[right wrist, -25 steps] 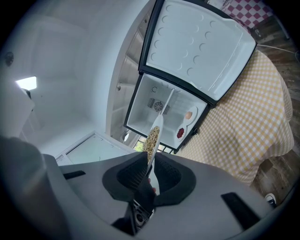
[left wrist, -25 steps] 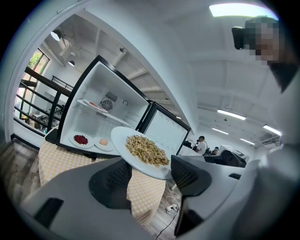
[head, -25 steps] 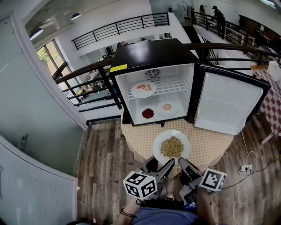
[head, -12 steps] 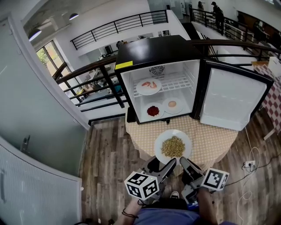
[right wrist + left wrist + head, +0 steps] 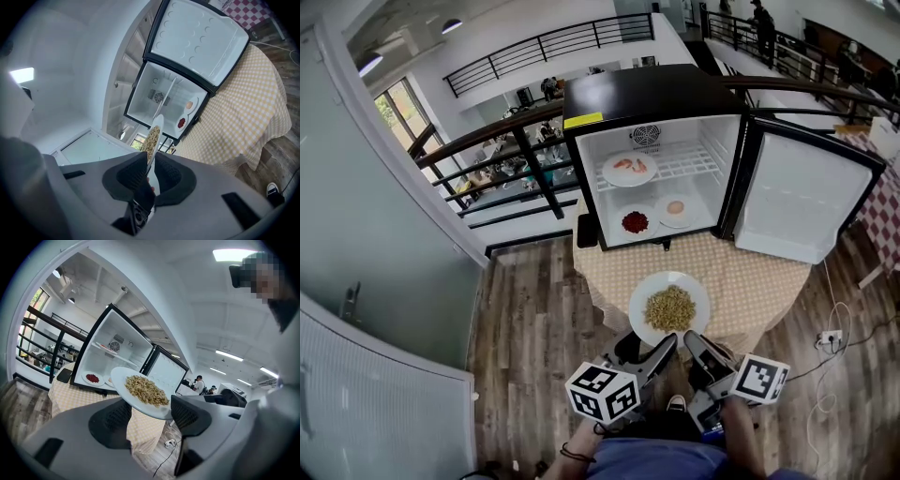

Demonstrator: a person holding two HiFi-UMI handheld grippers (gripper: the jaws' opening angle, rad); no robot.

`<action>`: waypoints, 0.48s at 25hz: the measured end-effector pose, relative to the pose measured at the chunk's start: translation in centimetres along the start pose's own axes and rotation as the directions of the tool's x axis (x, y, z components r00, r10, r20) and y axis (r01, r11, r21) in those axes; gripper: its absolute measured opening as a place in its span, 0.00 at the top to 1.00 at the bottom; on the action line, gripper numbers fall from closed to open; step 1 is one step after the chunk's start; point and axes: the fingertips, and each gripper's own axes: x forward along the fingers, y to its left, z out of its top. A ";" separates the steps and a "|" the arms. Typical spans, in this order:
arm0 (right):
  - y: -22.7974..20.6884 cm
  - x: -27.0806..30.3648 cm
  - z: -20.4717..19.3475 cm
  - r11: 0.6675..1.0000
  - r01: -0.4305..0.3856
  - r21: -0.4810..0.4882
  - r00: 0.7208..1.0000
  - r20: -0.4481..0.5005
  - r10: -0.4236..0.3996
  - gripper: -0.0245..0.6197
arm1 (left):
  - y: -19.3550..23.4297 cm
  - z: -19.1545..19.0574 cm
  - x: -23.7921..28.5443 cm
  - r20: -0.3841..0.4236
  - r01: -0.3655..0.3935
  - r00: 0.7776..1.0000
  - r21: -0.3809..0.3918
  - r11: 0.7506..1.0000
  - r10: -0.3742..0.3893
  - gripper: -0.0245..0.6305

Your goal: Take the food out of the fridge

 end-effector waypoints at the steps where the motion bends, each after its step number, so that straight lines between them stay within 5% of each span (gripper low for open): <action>1: 0.2 0.0 -0.4 1.000 0.001 -0.005 1.000 0.002 -0.001 0.88 | 0.0 -0.1 -0.4 0.001 0.004 1.000 -0.002 1.000 -0.004 0.56; 12: 1.8 -0.9 -5.9 0.999 0.030 -0.031 0.999 0.014 -0.029 0.88 | 0.0 -1.9 -5.9 0.013 0.032 0.999 -0.007 0.999 -0.032 0.56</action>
